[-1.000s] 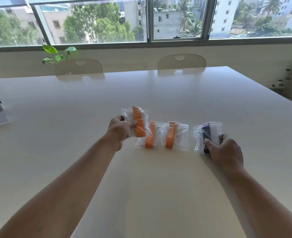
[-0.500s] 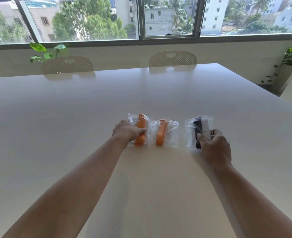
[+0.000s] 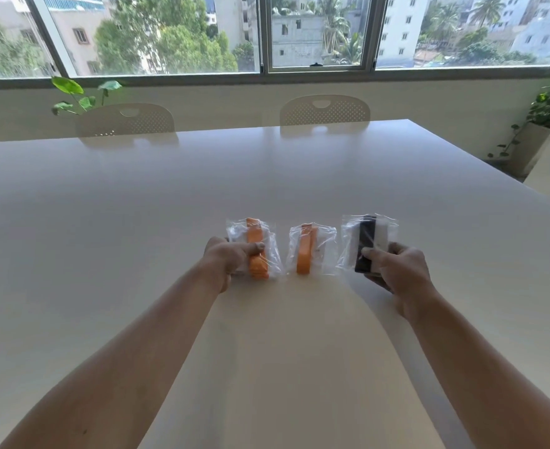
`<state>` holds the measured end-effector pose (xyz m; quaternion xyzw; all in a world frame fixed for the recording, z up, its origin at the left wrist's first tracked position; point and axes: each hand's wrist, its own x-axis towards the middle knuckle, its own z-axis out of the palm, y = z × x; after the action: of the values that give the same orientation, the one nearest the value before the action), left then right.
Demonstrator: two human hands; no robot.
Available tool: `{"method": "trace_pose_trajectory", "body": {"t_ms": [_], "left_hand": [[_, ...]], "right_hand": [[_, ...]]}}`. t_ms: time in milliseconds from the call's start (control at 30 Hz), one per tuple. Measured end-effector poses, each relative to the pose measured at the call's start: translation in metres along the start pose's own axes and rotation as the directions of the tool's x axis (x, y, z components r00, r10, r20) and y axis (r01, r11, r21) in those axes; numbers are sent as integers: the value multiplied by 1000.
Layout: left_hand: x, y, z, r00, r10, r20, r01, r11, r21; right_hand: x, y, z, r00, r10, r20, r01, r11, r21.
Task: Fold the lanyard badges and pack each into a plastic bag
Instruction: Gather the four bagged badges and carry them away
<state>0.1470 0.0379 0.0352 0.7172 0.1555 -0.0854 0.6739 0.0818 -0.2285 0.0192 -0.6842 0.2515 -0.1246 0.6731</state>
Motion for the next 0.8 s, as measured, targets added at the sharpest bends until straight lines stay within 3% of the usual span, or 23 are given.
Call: {"method": "trace_pose_trajectory", "body": {"t_ms": [133,400,567,800], "left_hand": [[4,-5,-7,997,18,80,-11,996,-84],[7,-4,-3,987,30,158,0,982,-188],[7,5,2,975,-10,224,54,980,-190],[0,-1,18,938,-82,338,127,985,-115]], "right_hand": [[4,-18,14,999,34,43,-34,999,1],[13,-38,47,991,113,77,-95,974,-205],[10,-37,61,979,177,104,-137,940,-314],[4,-37,65,961,215,176,-150,935,-322]]}}
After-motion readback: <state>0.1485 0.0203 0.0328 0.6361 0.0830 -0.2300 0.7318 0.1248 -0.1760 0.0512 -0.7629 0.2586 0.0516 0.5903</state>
